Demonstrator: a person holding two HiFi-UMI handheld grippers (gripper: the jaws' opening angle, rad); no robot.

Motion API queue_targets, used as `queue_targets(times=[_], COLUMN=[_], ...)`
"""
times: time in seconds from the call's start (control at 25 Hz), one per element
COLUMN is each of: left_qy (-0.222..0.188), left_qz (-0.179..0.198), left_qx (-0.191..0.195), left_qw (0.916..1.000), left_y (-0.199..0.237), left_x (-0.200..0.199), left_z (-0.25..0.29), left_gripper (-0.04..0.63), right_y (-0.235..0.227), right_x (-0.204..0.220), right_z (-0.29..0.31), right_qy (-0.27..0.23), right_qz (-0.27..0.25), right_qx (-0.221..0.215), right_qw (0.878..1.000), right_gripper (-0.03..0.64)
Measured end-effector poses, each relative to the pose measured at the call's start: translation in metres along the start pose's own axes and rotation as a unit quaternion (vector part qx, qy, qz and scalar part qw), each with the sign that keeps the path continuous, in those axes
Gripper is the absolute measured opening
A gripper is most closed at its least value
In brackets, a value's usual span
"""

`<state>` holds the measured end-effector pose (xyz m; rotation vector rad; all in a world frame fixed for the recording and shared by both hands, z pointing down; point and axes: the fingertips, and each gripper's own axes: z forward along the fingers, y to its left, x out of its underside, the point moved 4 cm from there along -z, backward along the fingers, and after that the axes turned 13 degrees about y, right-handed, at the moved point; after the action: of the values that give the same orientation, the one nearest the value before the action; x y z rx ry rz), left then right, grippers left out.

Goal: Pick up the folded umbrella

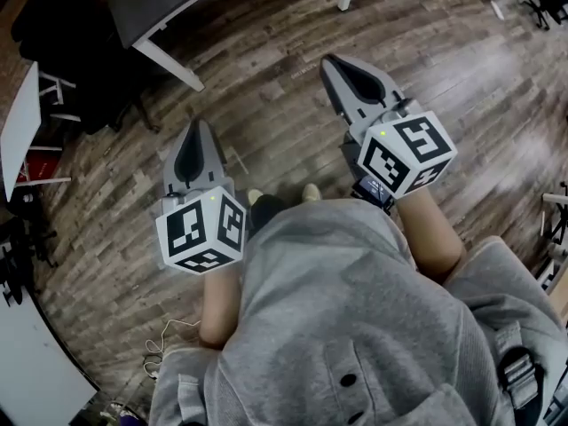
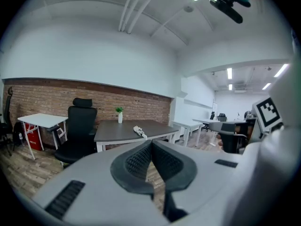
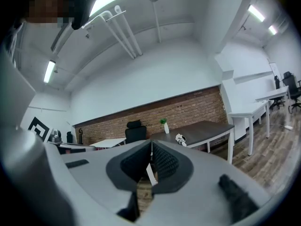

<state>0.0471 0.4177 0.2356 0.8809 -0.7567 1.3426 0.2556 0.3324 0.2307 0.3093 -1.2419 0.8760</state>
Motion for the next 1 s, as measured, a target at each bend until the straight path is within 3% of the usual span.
queue_targets(times=[0.4,1.0], left_qy=[0.005,0.003], left_qz=[0.003,0.005], left_qx=[-0.001,0.004], left_qw=[1.0000,1.0000], left_y=[-0.003,0.013], left_x=[0.008,-0.004], left_z=[-0.009,0.021], left_gripper=[0.014,0.014], right_y=[0.012,0.012], right_x=[0.006,-0.002], right_z=[0.000,0.035], right_qy=[0.006,0.017], right_qz=[-0.013,-0.031], right_qx=[-0.021,-0.025], right_qw=[1.000,0.999], right_gripper=[0.025,0.025])
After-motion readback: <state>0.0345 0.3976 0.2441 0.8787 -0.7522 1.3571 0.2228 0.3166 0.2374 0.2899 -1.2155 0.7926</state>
